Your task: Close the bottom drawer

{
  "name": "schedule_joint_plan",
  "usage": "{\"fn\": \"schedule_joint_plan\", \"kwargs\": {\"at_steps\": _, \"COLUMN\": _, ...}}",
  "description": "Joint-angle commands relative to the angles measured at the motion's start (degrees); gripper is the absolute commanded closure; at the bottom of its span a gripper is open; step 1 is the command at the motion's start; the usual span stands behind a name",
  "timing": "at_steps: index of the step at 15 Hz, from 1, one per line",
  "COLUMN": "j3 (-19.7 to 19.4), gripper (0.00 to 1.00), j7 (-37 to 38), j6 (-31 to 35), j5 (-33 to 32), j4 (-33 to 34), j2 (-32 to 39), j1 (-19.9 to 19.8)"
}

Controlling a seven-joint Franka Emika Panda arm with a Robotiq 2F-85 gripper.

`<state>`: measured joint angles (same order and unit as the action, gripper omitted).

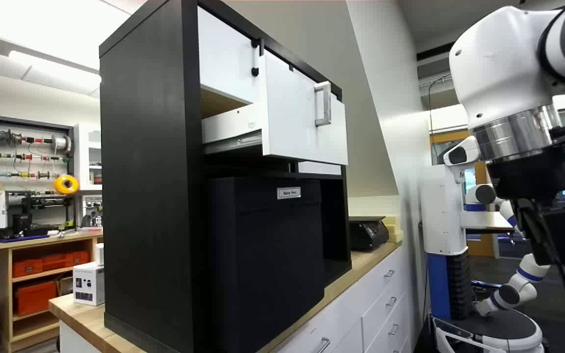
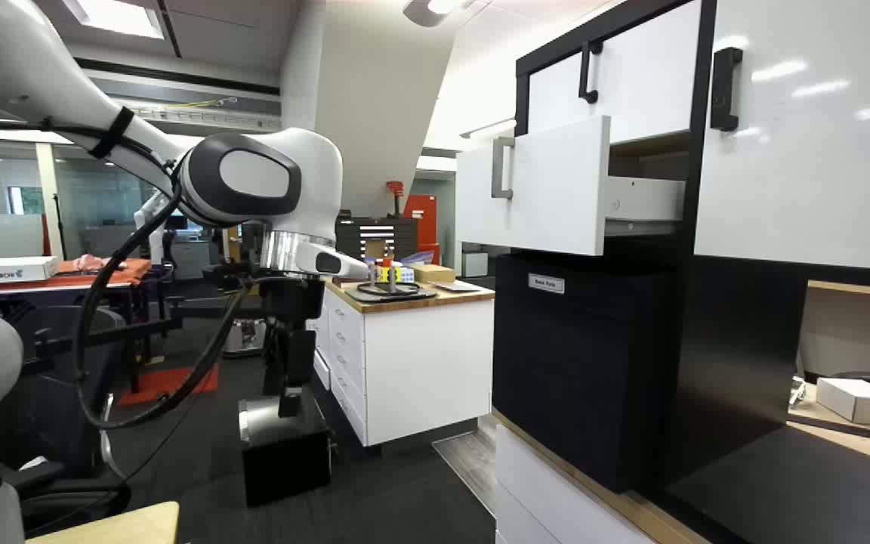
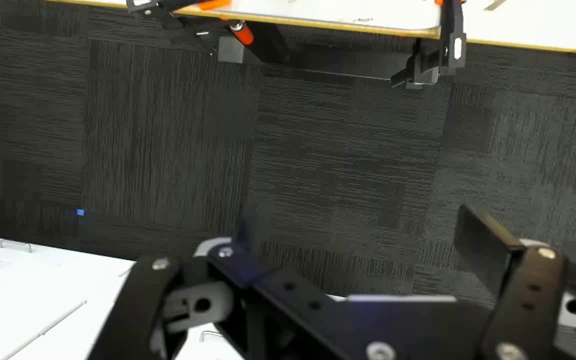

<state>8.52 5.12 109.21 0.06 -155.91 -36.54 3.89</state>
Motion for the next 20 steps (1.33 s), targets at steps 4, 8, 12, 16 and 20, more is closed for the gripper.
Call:
{"fn": "schedule_joint_plan", "kwargs": {"at_steps": 4, "j3": -0.61, "gripper": 0.0, "j7": 0.34, "j6": -0.08, "j5": -0.36, "j4": 0.06, "j2": 0.07, "j1": 0.65}}
{"fn": "schedule_joint_plan", "kwargs": {"at_steps": 8, "j3": -0.61, "gripper": 0.0, "j7": 0.34, "j6": -0.08, "j5": -0.36, "j4": 0.06, "j2": 0.07, "j1": 0.65}}
{"fn": "schedule_joint_plan", "kwargs": {"at_steps": 12, "j3": -1.67, "gripper": 0.0, "j7": -0.98, "j6": 1.54, "j5": 1.25, "j4": 0.37, "j2": 0.38, "j1": 1.19}}
{"fn": "schedule_joint_plan", "kwargs": {"at_steps": 16, "j3": -2.48, "gripper": 0.0, "j7": -1.43, "j6": 3.26, "j5": 2.43, "j4": 1.78, "j2": -0.38, "j1": 1.03}}
{"fn": "schedule_joint_plan", "kwargs": {"at_steps": 20, "j3": -2.65, "gripper": 0.0, "j7": -0.9, "j6": 3.77, "j5": 2.0, "j4": 4.36, "j2": -1.62, "j1": 0.59}}
